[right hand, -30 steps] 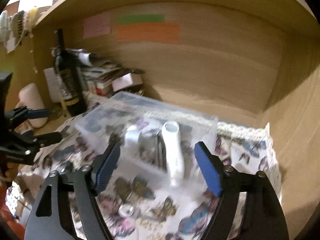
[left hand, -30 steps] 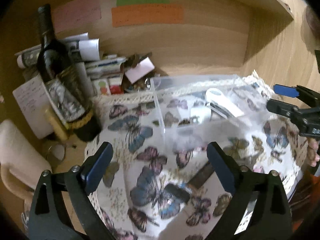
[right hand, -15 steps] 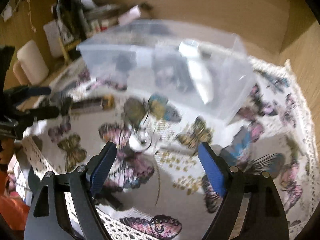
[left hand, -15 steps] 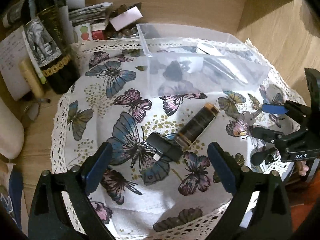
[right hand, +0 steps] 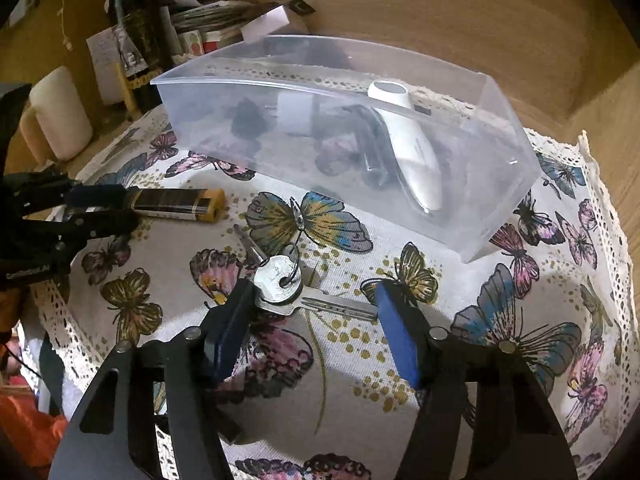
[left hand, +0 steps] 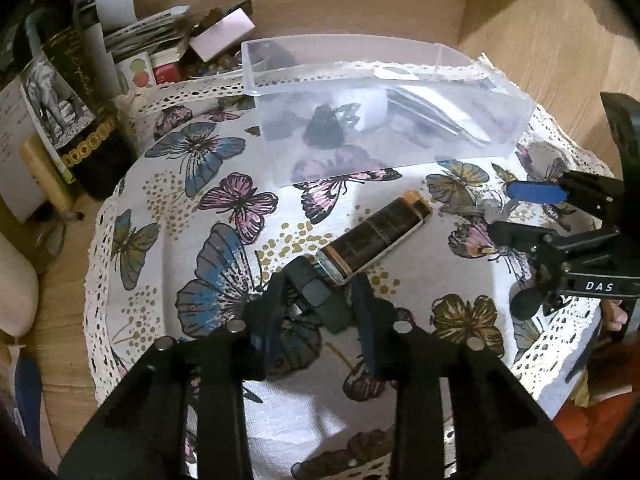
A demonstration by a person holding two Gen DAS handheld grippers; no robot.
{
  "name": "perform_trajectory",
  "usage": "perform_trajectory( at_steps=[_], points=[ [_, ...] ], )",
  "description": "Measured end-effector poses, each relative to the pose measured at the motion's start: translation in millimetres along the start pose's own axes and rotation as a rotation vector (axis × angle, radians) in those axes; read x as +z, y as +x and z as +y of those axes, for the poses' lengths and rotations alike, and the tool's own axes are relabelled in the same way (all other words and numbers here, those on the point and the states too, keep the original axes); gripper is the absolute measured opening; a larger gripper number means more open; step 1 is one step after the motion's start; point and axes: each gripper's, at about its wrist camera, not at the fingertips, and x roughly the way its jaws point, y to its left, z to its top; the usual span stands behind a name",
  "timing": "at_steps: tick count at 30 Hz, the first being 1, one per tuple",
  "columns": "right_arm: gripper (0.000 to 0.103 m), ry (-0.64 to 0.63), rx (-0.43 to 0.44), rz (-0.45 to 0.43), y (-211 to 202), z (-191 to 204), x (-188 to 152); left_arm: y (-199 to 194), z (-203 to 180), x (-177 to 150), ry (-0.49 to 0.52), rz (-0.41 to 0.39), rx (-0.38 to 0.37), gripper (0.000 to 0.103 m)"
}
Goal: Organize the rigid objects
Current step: 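Grasp small black item with left tool while right tool grasps the key ring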
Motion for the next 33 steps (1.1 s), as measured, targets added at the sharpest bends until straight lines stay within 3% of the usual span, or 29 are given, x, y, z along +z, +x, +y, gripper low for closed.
perform_trajectory(
  at_steps=[3,9,19,33],
  points=[
    [0.059,-0.002,-0.022,-0.009,-1.6,3.1,-0.8,-3.2,3.8,-0.7,-0.020,-0.007,-0.001,0.019],
    [0.058,0.046,-0.025,-0.039,-12.9,-3.7,-6.0,-16.4,10.9,-1.5,-0.053,-0.046,0.015,0.019],
    [0.058,0.068,-0.051,-0.180,-60.6,-7.9,-0.5,-51.9,15.6,7.2,-0.074,-0.153,0.017,0.019],
    [0.058,0.082,-0.064,-0.375,-104.2,-19.7,34.1,-78.9,14.2,54.0,-0.064,-0.296,0.055,0.019]
  ],
)
